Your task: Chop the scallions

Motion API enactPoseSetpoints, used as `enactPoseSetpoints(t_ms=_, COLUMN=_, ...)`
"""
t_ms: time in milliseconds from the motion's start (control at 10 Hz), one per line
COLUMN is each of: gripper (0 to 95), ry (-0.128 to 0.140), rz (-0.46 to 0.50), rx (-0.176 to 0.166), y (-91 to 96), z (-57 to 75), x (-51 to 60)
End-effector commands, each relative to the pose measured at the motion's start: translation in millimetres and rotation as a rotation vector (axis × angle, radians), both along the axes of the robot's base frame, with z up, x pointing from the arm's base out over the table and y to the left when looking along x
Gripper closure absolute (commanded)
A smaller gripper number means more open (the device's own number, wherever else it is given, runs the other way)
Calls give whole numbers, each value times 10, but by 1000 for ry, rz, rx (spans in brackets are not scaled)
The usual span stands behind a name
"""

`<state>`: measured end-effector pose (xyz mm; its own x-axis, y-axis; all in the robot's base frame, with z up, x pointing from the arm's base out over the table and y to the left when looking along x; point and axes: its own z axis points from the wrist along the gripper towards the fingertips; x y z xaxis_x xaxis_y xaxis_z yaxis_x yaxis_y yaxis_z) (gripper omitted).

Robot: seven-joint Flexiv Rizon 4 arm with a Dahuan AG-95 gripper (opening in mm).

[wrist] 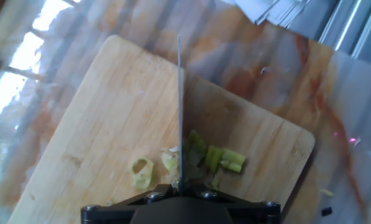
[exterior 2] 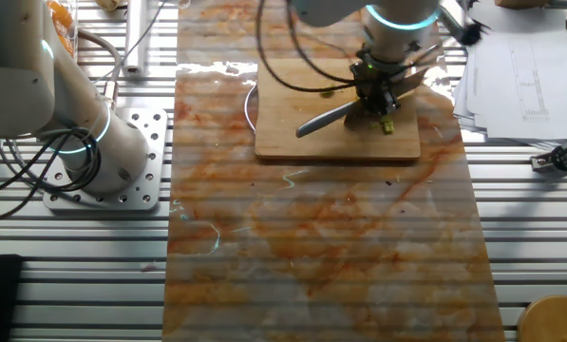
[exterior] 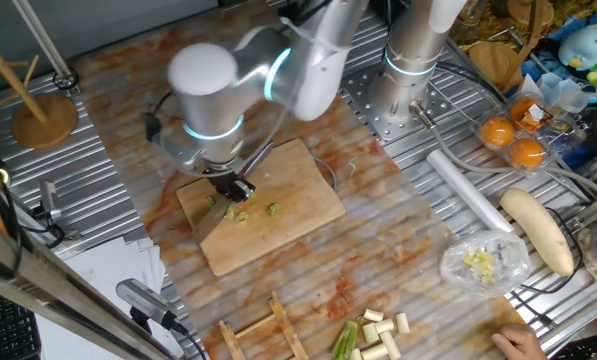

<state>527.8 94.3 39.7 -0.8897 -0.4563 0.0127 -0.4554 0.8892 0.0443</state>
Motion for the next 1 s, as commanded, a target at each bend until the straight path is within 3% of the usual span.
enactPoseSetpoints(t_ms=100, gripper=950, ry=61, rz=39, rx=-13, y=-44, z=-49, x=-180)
enactPoseSetpoints(t_ms=200, gripper=950, ry=77, rz=51, rx=-12, y=-64, z=-37, x=-224)
enactPoseSetpoints(t_ms=300, gripper=950, ry=92, rz=73, rx=-18, y=-108, z=41, x=-365)
enactPoseSetpoints(t_ms=500, gripper=950, ry=109, rz=102, rx=-24, y=-187, z=131, x=-536)
enactPoseSetpoints(t_ms=700, gripper=950, ry=100, rz=128, rx=-26, y=-259, z=39, x=-866)
enactPoseSetpoints(t_ms=800, gripper=950, ry=94, rz=127, rx=-23, y=-258, z=11, x=-926)
enactPoseSetpoints(t_ms=1000, gripper=950, ry=74, rz=119, rx=-23, y=-251, z=-18, x=-877)
